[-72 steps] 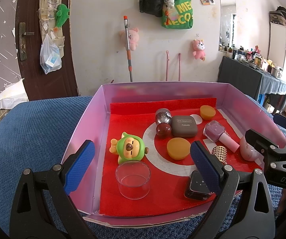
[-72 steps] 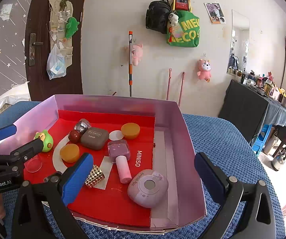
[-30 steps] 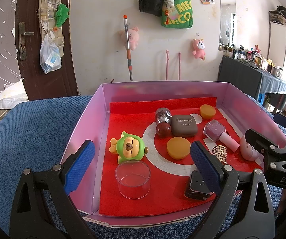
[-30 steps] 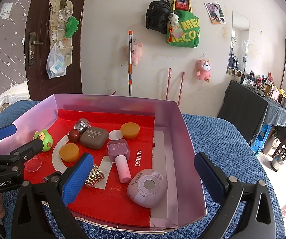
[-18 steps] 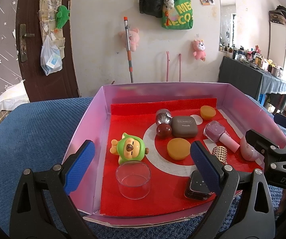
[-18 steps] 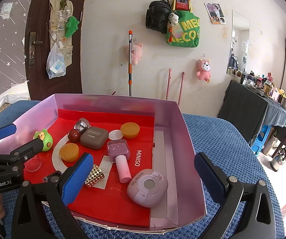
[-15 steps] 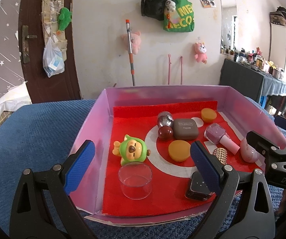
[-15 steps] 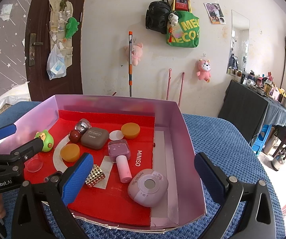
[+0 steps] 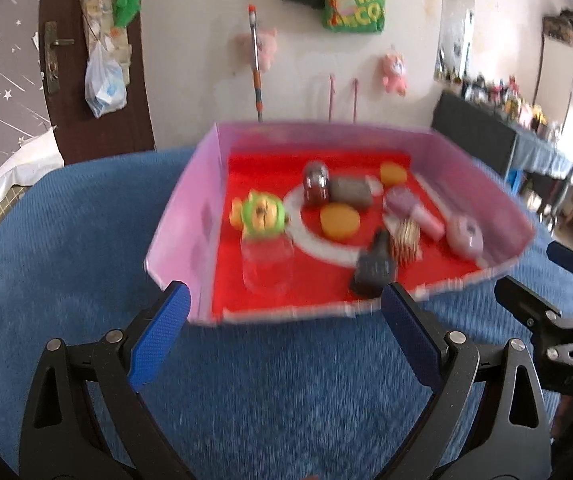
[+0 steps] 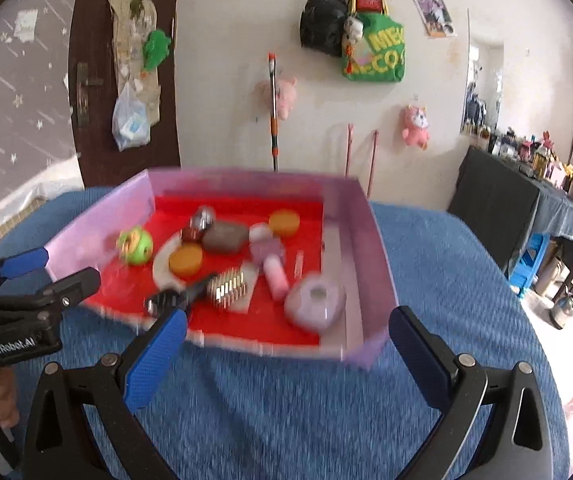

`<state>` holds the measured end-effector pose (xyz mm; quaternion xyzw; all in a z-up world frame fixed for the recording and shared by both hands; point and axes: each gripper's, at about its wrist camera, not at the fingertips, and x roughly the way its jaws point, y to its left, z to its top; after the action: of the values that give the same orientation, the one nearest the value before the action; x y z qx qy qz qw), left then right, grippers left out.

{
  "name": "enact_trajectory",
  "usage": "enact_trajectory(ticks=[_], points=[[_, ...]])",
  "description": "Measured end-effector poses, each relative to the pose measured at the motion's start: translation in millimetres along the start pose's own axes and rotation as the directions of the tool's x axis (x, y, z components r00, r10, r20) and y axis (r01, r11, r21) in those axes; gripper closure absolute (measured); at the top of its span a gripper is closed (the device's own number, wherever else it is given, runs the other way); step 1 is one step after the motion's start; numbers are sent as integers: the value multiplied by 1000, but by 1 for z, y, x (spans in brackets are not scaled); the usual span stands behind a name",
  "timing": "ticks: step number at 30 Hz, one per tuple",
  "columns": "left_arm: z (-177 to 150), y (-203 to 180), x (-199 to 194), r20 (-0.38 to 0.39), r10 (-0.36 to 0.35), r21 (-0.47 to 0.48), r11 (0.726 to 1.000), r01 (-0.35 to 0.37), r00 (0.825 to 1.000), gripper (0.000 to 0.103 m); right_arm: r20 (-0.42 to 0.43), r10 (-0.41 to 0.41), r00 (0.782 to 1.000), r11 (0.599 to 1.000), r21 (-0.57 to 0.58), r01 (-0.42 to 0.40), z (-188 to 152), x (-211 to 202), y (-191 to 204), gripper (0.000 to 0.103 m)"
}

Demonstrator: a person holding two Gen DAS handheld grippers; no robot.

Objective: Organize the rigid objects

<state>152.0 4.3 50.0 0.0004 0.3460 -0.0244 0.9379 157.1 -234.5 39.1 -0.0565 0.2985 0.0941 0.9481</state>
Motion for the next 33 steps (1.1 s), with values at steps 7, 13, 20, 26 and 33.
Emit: enact_trajectory(ticks=[7,13,20,26,33], points=[[-26,-5,19,-176,-13,-24,1000,9,984,5,-195,33,980,997,72,-19,-29,14,-9,0],[-36,-4,29,-221,24,-25,999,-30,975,5,-258,-1,966,998,61,17,-38,24,-9,0],[-38,-2,29,-228,35,-30,999,-43,973,0,-315,-19,949,997,67,42,-44,32,-11,0],[-35,-4,29,-229,39,-29,999,-46,973,0,-318,-23,948,997,66,47,-42,34,-10,0],[-35,-4,30,-228,40,-30,998,-48,973,0,-318,-23,948,997,67,46,-41,35,-10,0]])
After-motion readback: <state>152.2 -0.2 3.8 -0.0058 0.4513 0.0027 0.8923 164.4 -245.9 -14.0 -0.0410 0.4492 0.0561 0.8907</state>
